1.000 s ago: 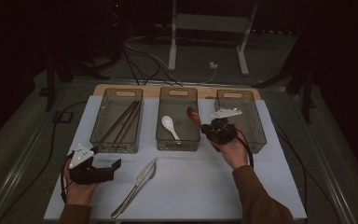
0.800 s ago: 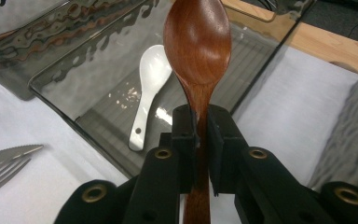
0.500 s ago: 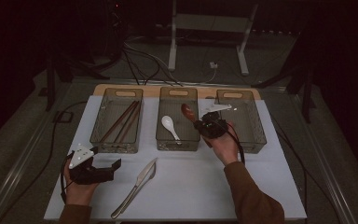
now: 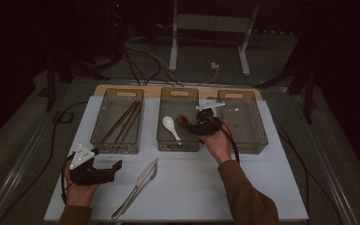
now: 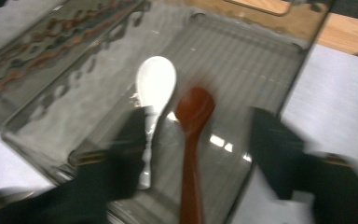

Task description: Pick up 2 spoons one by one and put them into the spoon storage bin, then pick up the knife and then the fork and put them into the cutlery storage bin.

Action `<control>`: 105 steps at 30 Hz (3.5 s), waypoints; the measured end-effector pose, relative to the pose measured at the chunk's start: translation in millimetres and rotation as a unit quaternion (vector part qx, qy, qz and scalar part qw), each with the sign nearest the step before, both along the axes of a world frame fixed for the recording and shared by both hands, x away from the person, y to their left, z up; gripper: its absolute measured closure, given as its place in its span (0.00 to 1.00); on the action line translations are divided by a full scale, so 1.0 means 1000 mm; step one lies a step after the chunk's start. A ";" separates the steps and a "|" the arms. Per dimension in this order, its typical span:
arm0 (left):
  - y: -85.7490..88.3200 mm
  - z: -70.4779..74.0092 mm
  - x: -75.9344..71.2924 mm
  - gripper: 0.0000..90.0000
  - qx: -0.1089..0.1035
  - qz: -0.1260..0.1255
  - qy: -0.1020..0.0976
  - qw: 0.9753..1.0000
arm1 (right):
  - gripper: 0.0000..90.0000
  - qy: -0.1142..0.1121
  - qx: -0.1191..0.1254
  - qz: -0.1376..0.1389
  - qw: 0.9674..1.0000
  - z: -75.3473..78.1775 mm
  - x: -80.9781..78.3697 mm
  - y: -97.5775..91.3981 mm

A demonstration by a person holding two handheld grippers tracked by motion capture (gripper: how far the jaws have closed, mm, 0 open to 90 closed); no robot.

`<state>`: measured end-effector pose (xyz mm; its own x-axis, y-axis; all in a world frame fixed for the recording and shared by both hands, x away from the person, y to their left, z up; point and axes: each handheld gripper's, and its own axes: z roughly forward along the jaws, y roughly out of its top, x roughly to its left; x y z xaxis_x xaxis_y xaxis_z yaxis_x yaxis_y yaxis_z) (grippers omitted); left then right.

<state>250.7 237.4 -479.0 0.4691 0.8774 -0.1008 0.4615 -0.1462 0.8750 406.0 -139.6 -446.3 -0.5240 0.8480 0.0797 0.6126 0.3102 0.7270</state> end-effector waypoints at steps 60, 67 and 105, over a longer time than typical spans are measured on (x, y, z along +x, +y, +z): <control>-0.004 0.000 0.000 0.01 0.004 -0.002 0.000 1.000 | 0.01 -0.042 0.048 0.023 0.998 0.006 -0.064 -0.093; -0.006 0.000 0.000 0.01 0.005 -0.004 0.001 1.000 | 0.01 -0.049 0.051 0.017 0.997 0.005 -0.076 -0.105; -0.077 0.007 0.007 0.01 0.041 -0.111 0.036 0.992 | 0.01 -0.077 0.093 -0.037 0.992 -0.024 -0.125 -0.168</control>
<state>257.7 160.4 -472.4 0.6455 0.7601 -0.0746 0.4715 -0.3197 0.8218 280.7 -307.4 -470.5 -0.4785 0.8631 0.1615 0.5059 0.1206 0.8541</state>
